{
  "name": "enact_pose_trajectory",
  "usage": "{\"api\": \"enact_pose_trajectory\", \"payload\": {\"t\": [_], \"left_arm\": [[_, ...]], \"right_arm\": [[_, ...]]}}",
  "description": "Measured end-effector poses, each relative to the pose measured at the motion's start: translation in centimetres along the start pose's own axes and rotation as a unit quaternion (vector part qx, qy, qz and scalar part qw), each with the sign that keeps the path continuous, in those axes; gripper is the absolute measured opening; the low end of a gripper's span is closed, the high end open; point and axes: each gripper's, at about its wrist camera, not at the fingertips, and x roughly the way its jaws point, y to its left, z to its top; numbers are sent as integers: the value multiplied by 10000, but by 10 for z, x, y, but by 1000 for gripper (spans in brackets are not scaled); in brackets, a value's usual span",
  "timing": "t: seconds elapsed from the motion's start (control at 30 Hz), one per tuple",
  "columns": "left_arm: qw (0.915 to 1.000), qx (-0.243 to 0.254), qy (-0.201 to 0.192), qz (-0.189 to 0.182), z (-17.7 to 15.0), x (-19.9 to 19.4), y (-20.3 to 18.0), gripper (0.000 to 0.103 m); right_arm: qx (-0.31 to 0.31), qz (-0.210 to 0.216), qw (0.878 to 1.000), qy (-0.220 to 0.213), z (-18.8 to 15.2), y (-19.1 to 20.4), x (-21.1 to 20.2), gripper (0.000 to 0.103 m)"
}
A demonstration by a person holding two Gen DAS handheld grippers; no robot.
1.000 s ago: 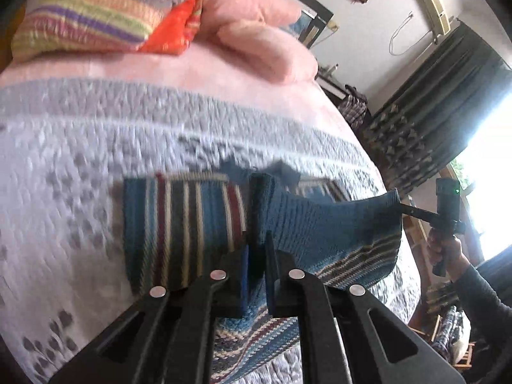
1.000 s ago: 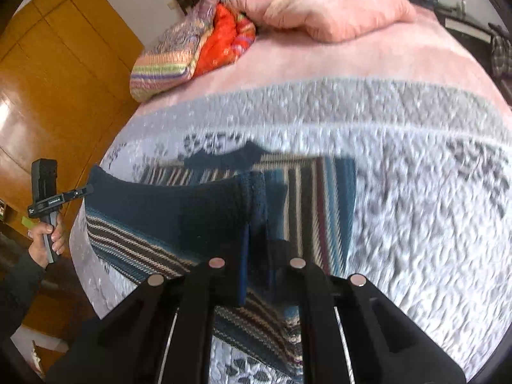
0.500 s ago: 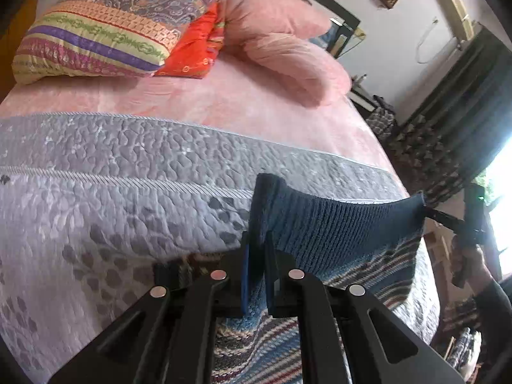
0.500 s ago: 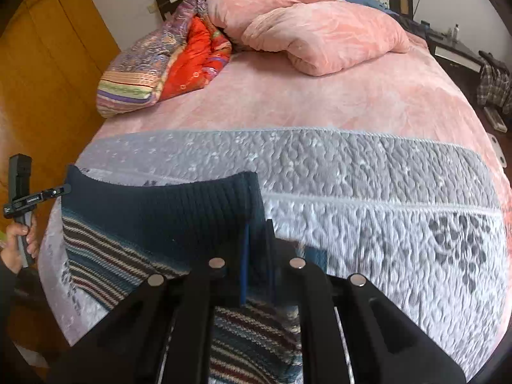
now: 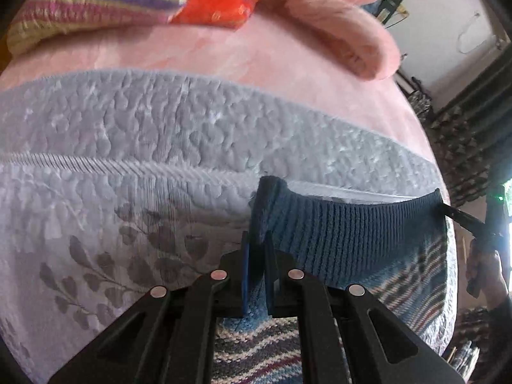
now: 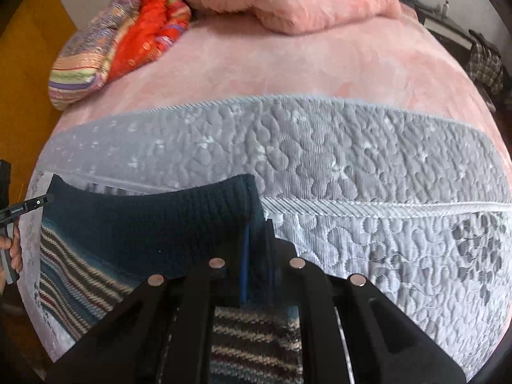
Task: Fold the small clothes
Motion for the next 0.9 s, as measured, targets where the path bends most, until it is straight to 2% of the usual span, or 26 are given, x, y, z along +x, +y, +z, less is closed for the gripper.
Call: {"api": "enact_pose_trajectory", "payload": {"t": [0.13, 0.3, 0.4, 0.43, 0.47, 0.5, 0.53, 0.6, 0.67, 0.7, 0.73, 0.8, 0.83, 0.87, 0.9], "left_arm": [[9996, -133, 232, 117, -2, 26, 9, 7], [9990, -190, 349, 194, -11, 39, 14, 10], [9986, -306, 330, 278, -14, 38, 17, 20], [9983, -391, 226, 366, -14, 31, 17, 29], [9966, -549, -18, 621, -16, 17, 17, 30], [9957, -629, -257, 631, -20, 3, 14, 29], [9964, -659, -407, 352, -23, -8, 11, 29], [9952, -688, -444, -532, -36, -21, 4, 29], [9936, -639, -265, -894, -47, -20, -1, 29], [9944, -605, -147, -852, -55, -14, -2, 29], [9956, -584, 8, -733, -61, -6, 0, 29], [9965, -656, 176, -483, -69, 8, 11, 25], [9966, -682, 212, -411, -71, 14, 17, 15], [9968, -694, 218, -323, -72, 18, 20, 12], [9966, -727, 212, -327, -74, 20, 23, 11]], "right_arm": [[111, -105, 9996, 222, -2, -5, 27, 7], [244, -99, 9988, 424, -9, -13, 49, 8], [406, -61, 9978, 529, -15, -16, 54, 21], [466, -30, 9980, 434, -15, -18, 48, 33], [546, 53, 9981, 280, -16, -20, 39, 36], [653, 208, 9976, 41, -19, -23, 22, 36], [731, 379, 9966, -58, -22, -26, 11, 36], [877, 751, 9932, -109, -33, -32, -6, 36], [981, 1118, 9889, 8, -49, -35, -13, 32], [1064, 1262, 9862, 139, -61, -38, -13, 32], [1093, 1353, 9845, 223, -68, -38, -10, 28], [1085, 1322, 9844, 414, -81, -38, 2, 26], [1108, 1272, 9845, 490, -83, -38, 9, 20], [1125, 1177, 9852, 539, -86, -39, 14, 5], [1164, 1098, 9856, 540, -89, -44, 22, 3]]}}
